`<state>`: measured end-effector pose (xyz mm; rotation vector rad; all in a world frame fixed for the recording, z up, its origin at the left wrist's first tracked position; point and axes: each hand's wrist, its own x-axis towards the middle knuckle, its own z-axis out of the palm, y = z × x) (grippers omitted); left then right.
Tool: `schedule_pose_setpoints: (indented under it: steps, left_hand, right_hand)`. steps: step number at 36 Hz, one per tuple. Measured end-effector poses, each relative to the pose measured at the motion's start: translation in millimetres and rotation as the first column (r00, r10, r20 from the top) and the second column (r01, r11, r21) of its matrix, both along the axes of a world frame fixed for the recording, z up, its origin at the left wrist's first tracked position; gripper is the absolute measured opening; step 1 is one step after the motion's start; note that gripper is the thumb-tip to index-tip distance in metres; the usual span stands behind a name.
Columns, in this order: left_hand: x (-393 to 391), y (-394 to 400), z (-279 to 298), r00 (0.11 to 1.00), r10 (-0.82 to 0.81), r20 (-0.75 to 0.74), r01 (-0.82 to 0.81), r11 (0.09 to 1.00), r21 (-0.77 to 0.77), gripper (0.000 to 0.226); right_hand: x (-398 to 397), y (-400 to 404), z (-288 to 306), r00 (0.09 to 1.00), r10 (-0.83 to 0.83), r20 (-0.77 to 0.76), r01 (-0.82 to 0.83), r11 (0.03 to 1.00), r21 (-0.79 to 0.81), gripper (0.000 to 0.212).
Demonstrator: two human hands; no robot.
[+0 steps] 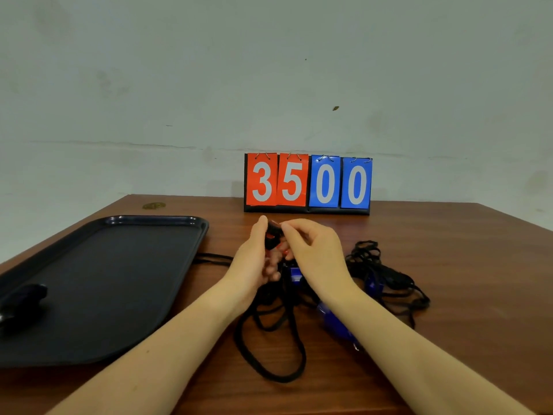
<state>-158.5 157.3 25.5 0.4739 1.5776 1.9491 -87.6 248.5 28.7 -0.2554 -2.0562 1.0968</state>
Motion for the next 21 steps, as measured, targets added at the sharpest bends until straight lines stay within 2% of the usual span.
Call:
schedule_pose_setpoints:
  steps: [3,7,9,13,21]
  left_hand:
    - [0.7,5.5,-0.5,0.997,-0.029,-0.069,0.025,0.998,-0.059,0.056]
    - [-0.4,5.6,-2.1,0.992,-0.116,0.056,0.113,0.992,0.05,0.049]
    - [-0.9,3.5,-2.2,0.985,-0.146,0.092,0.136,0.985,0.108,0.054]
    - [-0.6,0.8,-2.3,0.984,-0.134,0.12,0.114,0.981,0.159,0.062]
    - [-1.5,1.9,-5.1,0.983,-0.098,0.153,0.073,0.985,0.159,0.046]
  right_hand:
    - [1.3,4.5,1.3,0.999,-0.039,-0.016,0.039,0.999,-0.022,0.017]
    - [3.7,6.5,2.2,0.999,-0.038,-0.013,0.038,0.999,0.005,0.016]
    - [3.2,4.9,1.6,1.0,-0.009,0.009,0.008,0.998,0.054,0.018]
    - [1.0,3.2,0.9,0.999,0.014,0.049,-0.02,0.991,0.13,0.026]
    - [3.3,6.9,1.2,0.998,0.014,0.057,-0.019,0.995,0.093,0.025]
